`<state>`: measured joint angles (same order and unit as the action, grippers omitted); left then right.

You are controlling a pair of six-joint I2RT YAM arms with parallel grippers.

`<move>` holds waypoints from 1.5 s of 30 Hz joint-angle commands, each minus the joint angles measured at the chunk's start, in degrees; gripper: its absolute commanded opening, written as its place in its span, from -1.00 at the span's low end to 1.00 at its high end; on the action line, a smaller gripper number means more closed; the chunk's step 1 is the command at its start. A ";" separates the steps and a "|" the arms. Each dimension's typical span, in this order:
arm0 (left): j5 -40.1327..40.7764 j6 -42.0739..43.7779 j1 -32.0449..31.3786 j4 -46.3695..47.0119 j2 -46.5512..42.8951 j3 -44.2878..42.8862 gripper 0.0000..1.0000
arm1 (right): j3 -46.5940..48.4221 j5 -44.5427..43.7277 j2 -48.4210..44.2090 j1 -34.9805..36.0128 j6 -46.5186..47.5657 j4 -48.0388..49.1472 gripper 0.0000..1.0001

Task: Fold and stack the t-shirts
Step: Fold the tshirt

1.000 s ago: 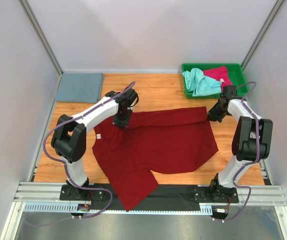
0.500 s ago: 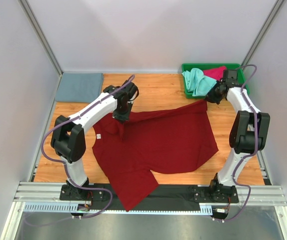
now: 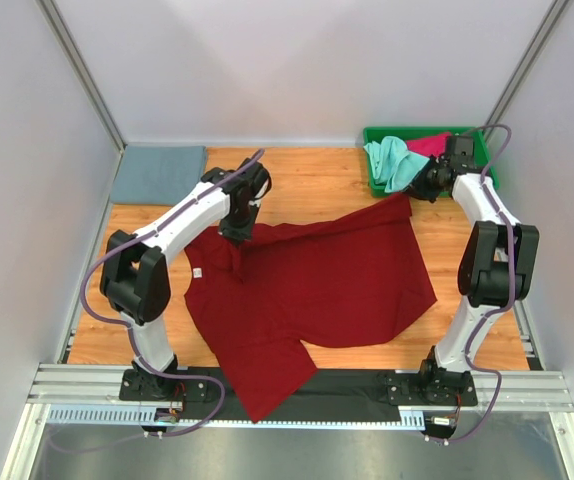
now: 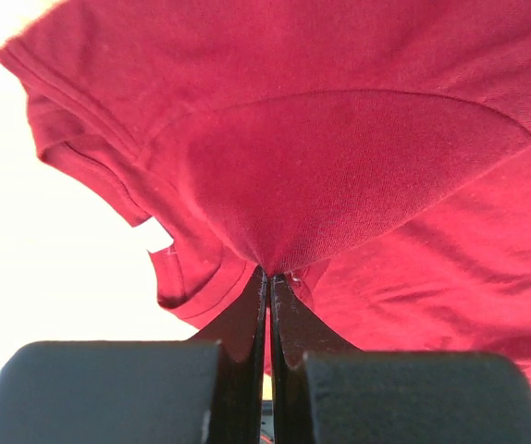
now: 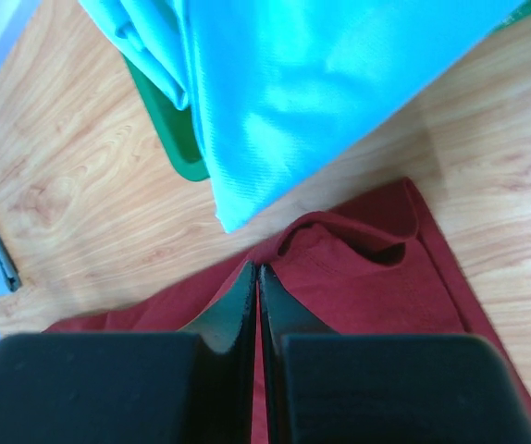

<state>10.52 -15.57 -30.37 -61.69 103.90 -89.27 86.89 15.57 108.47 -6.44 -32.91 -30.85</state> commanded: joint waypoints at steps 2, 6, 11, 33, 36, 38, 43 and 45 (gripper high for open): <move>-1.38 2.56 0.49 -2.29 -0.45 -4.33 -1.00 | 3.90 2.97 0.08 0.20 0.91 3.34 -1.00; -2.17 2.65 0.49 -2.03 -0.54 -2.75 -1.00 | 0.75 3.24 -2.46 0.28 1.61 2.82 -1.00; -5.94 3.44 0.58 -2.29 0.25 -0.90 -1.00 | -7.07 -1.24 -8.95 0.20 3.90 -2.10 -0.99; -23.35 -9.98 9.80 7.43 -20.99 19.37 -0.14 | -19.04 9.99 -9.69 33.67 -9.53 22.83 -0.12; -23.27 -17.02 9.80 16.12 -25.39 31.24 -0.10 | -20.53 12.54 -5.12 37.80 -16.56 33.28 -0.10; -24.84 -19.58 9.89 19.23 -25.67 35.99 -0.07 | -20.27 13.08 -3.18 40.18 -18.33 34.54 -0.09; -22.83 -21.25 9.98 25.91 -23.66 39.52 -0.06 | -20.44 13.60 0.17 43.52 -19.04 35.51 -0.10; -22.13 -21.52 9.98 26.88 -21.56 39.62 -0.06 | -20.80 14.13 0.69 44.05 -19.21 35.51 -0.12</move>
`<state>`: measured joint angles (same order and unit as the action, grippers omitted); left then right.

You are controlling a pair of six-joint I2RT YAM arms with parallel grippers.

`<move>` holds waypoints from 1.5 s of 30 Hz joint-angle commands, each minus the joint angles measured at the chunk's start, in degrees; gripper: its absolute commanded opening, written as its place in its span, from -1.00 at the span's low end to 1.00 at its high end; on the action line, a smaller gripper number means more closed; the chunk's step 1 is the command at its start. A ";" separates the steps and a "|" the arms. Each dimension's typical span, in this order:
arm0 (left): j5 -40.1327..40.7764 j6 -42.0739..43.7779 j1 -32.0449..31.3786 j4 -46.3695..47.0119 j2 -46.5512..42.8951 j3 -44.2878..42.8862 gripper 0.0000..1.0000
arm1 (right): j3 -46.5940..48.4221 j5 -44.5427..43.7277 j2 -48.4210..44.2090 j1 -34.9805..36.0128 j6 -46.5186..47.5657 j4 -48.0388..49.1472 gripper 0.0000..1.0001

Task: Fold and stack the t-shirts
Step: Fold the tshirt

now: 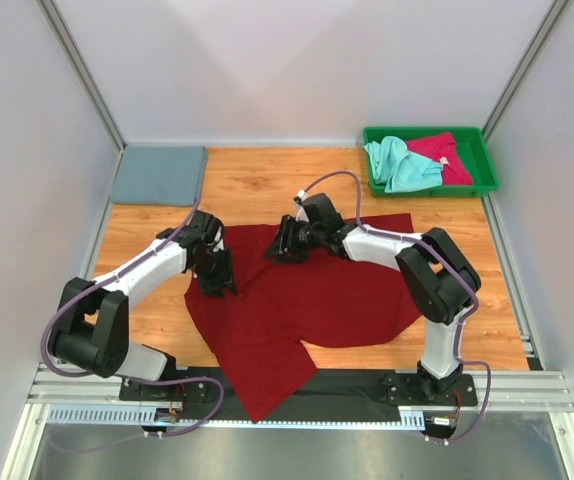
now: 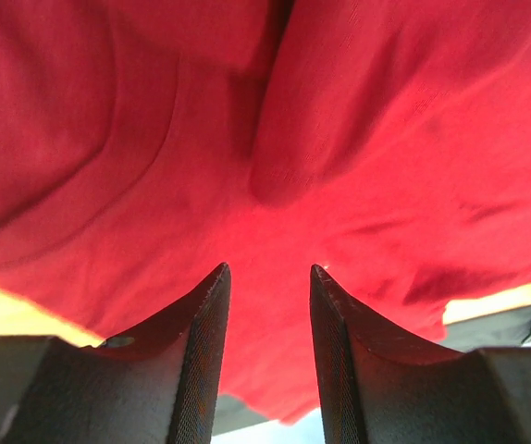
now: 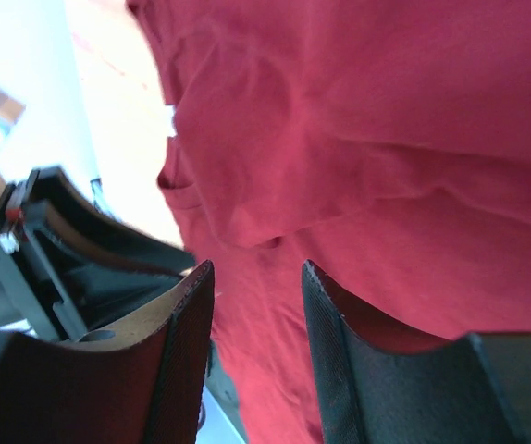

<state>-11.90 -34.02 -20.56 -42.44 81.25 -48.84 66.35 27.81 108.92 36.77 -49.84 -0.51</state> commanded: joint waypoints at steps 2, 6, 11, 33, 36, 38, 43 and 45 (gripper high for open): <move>0.82 -2.63 0.17 7.72 3.55 -1.95 -0.06 | -0.43 2.24 0.67 1.37 -2.45 4.74 -0.13; 2.41 -2.11 0.17 8.68 6.28 -3.10 -0.08 | 0.01 2.60 2.52 2.60 -3.41 4.64 -0.14; 3.89 -0.70 0.17 7.46 8.57 -5.83 -0.49 | 2.03 2.60 5.33 3.92 -4.21 4.12 -0.13; 24.57 16.18 0.43 -11.97 21.41 -43.02 -0.14 | 22.94 -6.01 16.06 -1.43 -2.47 -7.38 -0.16; 19.47 16.53 0.43 -11.97 16.14 -36.80 -0.09 | 25.05 -4.79 14.74 -3.02 -1.14 -10.81 -0.16; 16.13 16.36 0.43 -9.53 11.58 -32.83 -0.09 | 25.85 -4.35 13.52 -3.11 -0.26 -13.18 -0.14; 8.04 15.39 1.31 -2.83 12.33 -24.81 -0.20 | 27.08 -3.12 13.59 -1.80 1.58 -12.84 -0.14; 9.26 14.77 1.83 -2.57 14.45 -25.69 -0.25 | 29.35 -2.68 15.78 -1.18 3.86 -15.56 -0.16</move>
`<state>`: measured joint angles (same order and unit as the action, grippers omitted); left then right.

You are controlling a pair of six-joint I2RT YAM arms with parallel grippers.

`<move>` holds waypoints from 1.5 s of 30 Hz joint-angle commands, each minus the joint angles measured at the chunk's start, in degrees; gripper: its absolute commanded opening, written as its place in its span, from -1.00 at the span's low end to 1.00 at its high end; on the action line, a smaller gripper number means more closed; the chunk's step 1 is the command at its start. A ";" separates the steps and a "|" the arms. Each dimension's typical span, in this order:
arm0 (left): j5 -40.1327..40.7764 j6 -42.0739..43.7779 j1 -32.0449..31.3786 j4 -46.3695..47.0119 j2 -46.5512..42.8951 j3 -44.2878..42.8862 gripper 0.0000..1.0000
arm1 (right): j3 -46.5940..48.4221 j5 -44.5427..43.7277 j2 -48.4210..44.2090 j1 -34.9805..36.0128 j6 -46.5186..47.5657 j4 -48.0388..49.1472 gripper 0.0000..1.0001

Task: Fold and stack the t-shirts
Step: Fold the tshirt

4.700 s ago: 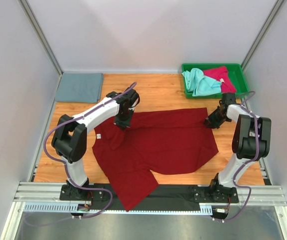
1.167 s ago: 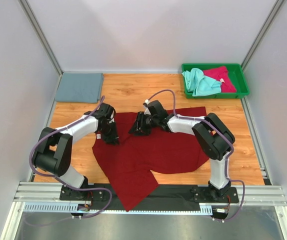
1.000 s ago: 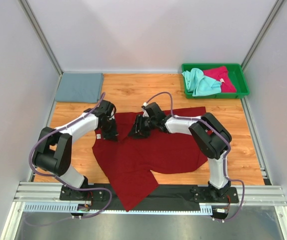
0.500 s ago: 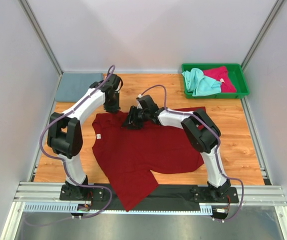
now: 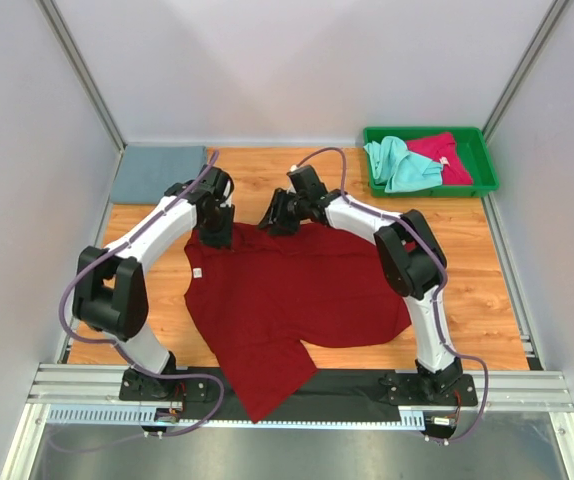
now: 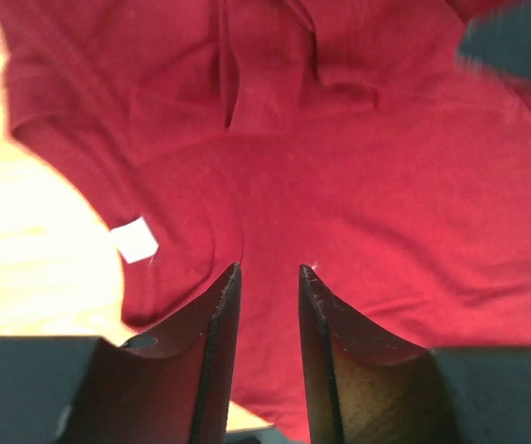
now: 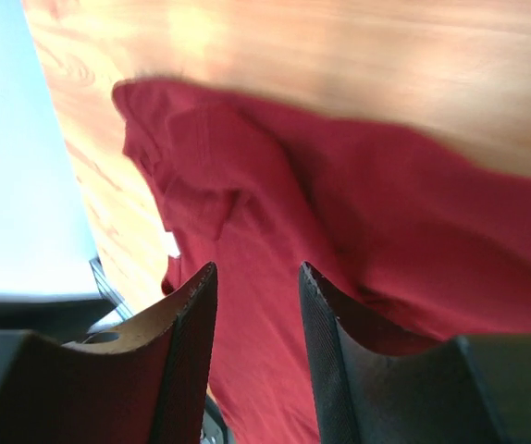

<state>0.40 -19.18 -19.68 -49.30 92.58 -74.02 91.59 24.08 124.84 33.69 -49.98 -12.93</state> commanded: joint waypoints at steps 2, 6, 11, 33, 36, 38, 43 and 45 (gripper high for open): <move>-1.37 -0.68 1.92 5.78 5.15 -0.69 -0.24 | 10.42 1.85 2.24 2.43 10.20 -9.52 -0.16; -1.46 -1.47 3.33 7.02 7.61 -2.35 -0.22 | 18.62 -2.18 6.21 4.80 20.96 -18.09 -0.13; -0.49 -1.56 4.30 7.64 9.29 -2.97 -0.22 | 20.11 -4.83 7.35 6.03 25.45 -18.62 -0.13; -5.50 -3.06 5.71 11.07 14.47 -5.87 -0.18 | 31.28 -9.13 16.22 7.88 30.55 -23.63 -0.15; -6.20 -3.14 5.71 10.72 15.44 -7.36 -0.28 | 32.60 -9.13 17.02 7.88 30.64 -24.34 -0.15; -6.64 -3.32 5.71 10.63 15.71 -7.98 -0.37 | 33.12 -8.96 17.63 7.97 30.73 -24.77 -0.15; -6.29 -2.80 5.71 10.27 16.14 -8.07 -0.60 | 33.30 -9.13 17.90 8.06 31.34 -24.95 -0.09; -5.94 -2.62 5.71 10.10 16.23 -8.07 -0.63 | 34.09 -9.31 18.42 7.97 31.61 -25.21 -0.07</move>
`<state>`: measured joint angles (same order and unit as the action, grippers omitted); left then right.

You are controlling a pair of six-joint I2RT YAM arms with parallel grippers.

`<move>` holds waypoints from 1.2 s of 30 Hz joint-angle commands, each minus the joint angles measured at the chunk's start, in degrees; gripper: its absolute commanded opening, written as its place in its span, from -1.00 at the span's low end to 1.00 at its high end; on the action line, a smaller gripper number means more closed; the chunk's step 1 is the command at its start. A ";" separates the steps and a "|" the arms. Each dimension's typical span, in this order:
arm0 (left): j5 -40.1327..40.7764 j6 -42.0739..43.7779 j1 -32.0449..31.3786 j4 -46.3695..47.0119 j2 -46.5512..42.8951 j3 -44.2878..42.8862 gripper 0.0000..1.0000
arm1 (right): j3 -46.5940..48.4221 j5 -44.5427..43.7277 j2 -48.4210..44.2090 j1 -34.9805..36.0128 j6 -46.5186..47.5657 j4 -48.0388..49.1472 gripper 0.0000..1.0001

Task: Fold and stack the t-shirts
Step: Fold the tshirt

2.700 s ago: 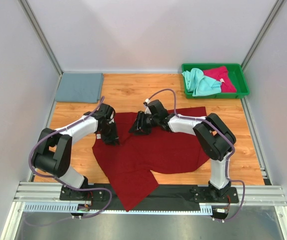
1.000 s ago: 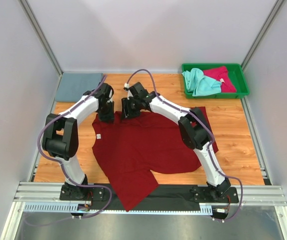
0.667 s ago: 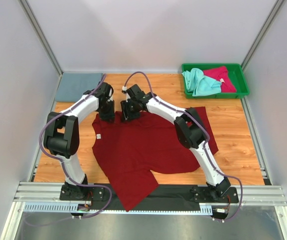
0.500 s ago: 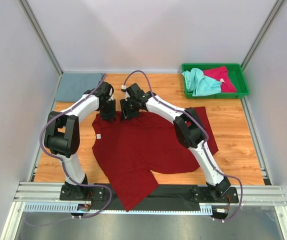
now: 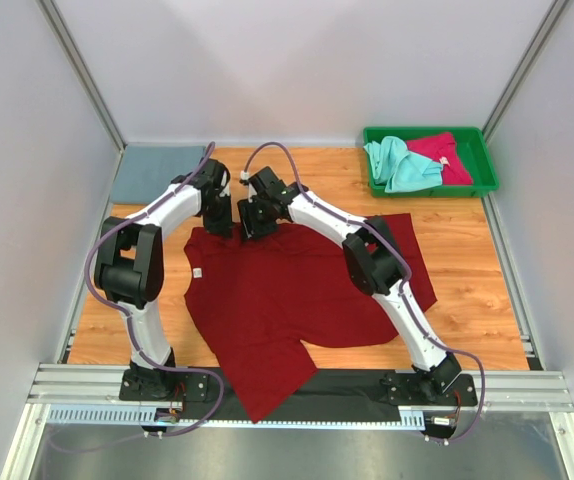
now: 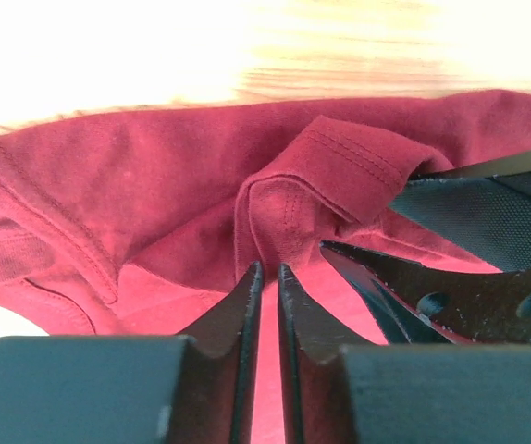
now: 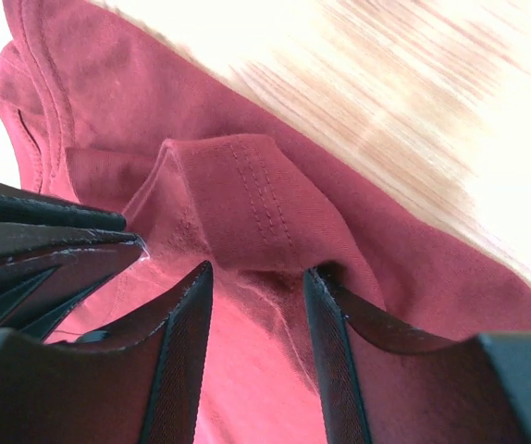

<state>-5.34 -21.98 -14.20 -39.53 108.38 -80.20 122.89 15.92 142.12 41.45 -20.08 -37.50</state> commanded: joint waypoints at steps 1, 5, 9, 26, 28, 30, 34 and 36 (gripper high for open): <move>0.07 0.27 0.22 0.24 0.43 -1.89 -0.67 | 3.23 -1.24 1.40 0.30 1.79 -1.00 -0.07; -0.28 0.09 0.22 0.15 0.26 -1.89 -0.70 | 4.55 -2.21 2.54 0.65 2.15 -1.62 -0.14; -0.11 0.09 0.22 0.24 0.60 -1.62 -0.39 | 4.46 -3.26 2.63 0.74 2.41 -1.97 -0.31; 0.68 0.18 0.22 -1.60 2.28 -3.20 -0.87 | 5.52 -4.49 1.76 1.35 3.38 -3.90 -0.67; 1.47 0.62 0.22 -2.83 1.84 -4.25 -1.00 | 5.60 -5.37 0.53 1.35 3.12 -3.72 -0.80; 2.62 1.14 0.22 -5.29 1.49 -5.05 -1.00 | 6.22 -5.81 -1.49 1.26 3.11 -4.60 -0.94; 3.06 2.20 0.13 -7.84 -0.88 -4.97 -1.00 | 5.52 -4.06 -5.45 1.09 4.08 -7.24 -0.99; 3.23 2.81 0.13 -8.81 -2.99 -4.35 -1.00 | 3.86 -3.97 -7.38 1.09 4.52 -7.77 -1.00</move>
<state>-3.14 -21.02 -14.20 -45.21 110.56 -83.85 126.65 11.99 141.99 42.30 -17.26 -43.42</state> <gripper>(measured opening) 0.006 0.004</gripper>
